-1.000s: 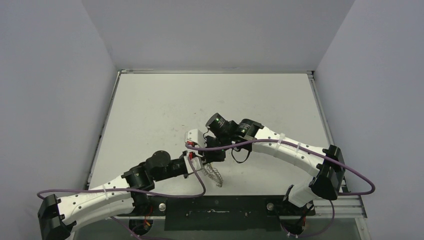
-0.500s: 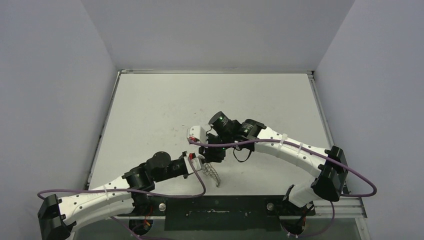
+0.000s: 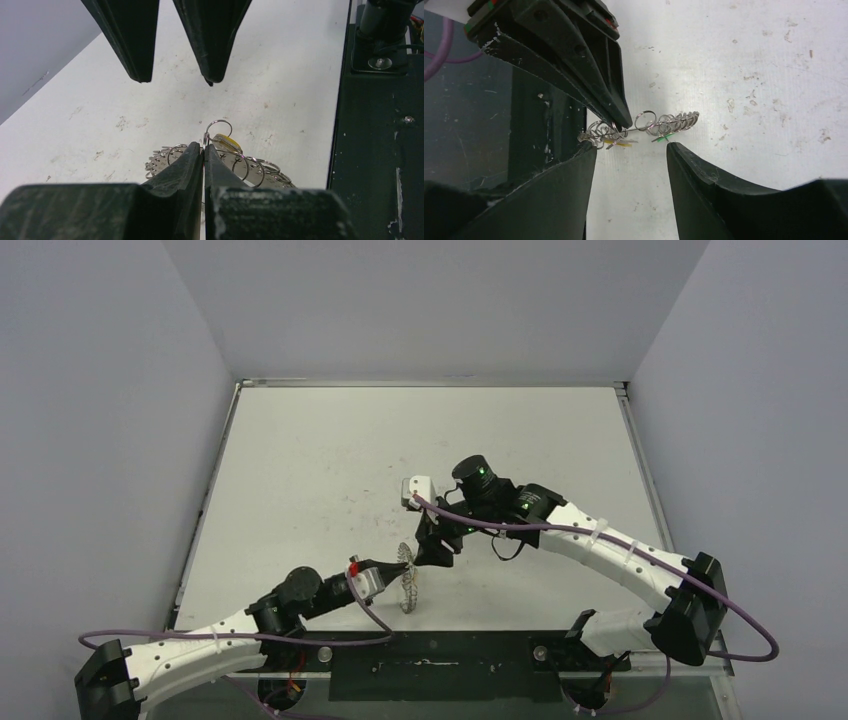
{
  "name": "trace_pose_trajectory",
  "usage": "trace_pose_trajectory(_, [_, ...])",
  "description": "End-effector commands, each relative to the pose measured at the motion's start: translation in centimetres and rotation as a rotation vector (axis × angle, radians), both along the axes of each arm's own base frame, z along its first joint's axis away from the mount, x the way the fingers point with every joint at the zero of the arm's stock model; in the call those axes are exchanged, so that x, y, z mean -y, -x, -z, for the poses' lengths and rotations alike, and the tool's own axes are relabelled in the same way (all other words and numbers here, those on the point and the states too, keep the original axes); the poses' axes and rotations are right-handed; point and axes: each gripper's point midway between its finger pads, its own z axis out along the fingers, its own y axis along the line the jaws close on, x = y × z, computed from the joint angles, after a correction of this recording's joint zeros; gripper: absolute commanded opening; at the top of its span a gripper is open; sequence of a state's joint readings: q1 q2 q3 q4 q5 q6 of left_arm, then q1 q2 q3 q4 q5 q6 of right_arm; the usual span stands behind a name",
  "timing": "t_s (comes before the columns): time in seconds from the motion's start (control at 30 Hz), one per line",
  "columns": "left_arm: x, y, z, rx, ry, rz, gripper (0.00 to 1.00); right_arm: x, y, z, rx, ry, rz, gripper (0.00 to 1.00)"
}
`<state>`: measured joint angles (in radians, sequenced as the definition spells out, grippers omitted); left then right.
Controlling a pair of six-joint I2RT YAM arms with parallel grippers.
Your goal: Put the keys on the keyring
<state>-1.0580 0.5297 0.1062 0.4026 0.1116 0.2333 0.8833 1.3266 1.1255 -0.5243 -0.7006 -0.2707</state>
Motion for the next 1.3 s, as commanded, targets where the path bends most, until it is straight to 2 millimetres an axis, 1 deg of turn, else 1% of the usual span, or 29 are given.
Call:
trace_pose_trajectory(0.0, [0.0, 0.3, -6.8, 0.114, 0.277, 0.008, 0.00, -0.9, 1.2, -1.8, -0.039, -0.101, -0.044, 0.55])
trace_pose_trajectory(0.1, [-0.2, 0.3, -6.9, 0.121, 0.290, 0.004, 0.00, -0.8, 1.3, -2.2, -0.047, -0.125, -0.017, 0.56])
trace_pose_trajectory(0.17, [-0.3, 0.3, -7.0, 0.123, 0.294, 0.002, 0.00, -0.8, 1.3, -2.0, -0.064, -0.129, 0.006, 0.56])
trace_pose_trajectory(0.3, [-0.3, 0.3, -7.1, 0.126, 0.297, 0.001, 0.00, -0.7, 0.9, -1.0, -0.088, -0.102, 0.056, 0.56])
trace_pose_trajectory(0.4, [-0.3, 0.3, -7.1, 0.125, 0.295, 0.001, 0.00, -0.6, 0.7, -0.4, -0.098, -0.083, 0.076, 0.52])
trace_pose_trajectory(0.5, [-0.3, 0.3, -7.1, 0.125, 0.295, 0.003, 0.00, -0.7, 0.7, -0.2, -0.102, -0.080, 0.075, 0.39])
trace_pose_trajectory(0.53, [-0.3, 0.3, -7.1, 0.125, 0.295, 0.002, 0.00, -0.7, 0.7, -0.1, -0.106, -0.076, 0.075, 0.34])
trace_pose_trajectory(0.6, [-0.3, 0.3, -7.2, 0.126, 0.298, 0.003, 0.00, -0.7, 0.6, 0.2, -0.110, -0.061, 0.076, 0.20])
trace_pose_trajectory(0.67, [-0.3, 0.3, -7.2, 0.128, 0.297, 0.003, 0.00, -0.6, 0.5, 0.4, -0.113, -0.049, 0.073, 0.08])
trace_pose_trajectory(0.73, [-0.4, 0.4, -7.3, 0.130, 0.299, 0.004, 0.00, -0.7, 0.6, 0.6, -0.120, -0.044, 0.063, 0.00])
trace_pose_trajectory(0.97, [-0.4, 0.6, -7.7, 0.144, 0.314, 0.013, 0.00, -0.8, 0.4, 1.5, -0.129, -0.035, 0.064, 0.00])
trace_pose_trajectory(1.13, [-0.4, 0.9, -7.9, 0.156, 0.323, 0.029, 0.00, -1.4, 0.2, 2.2, -0.150, -0.043, 0.055, 0.00])
trace_pose_trajectory(1.27, [-0.4, 1.1, -8.2, 0.162, 0.332, 0.037, 0.00, -2.1, 0.2, 2.3, -0.166, -0.075, 0.029, 0.00])
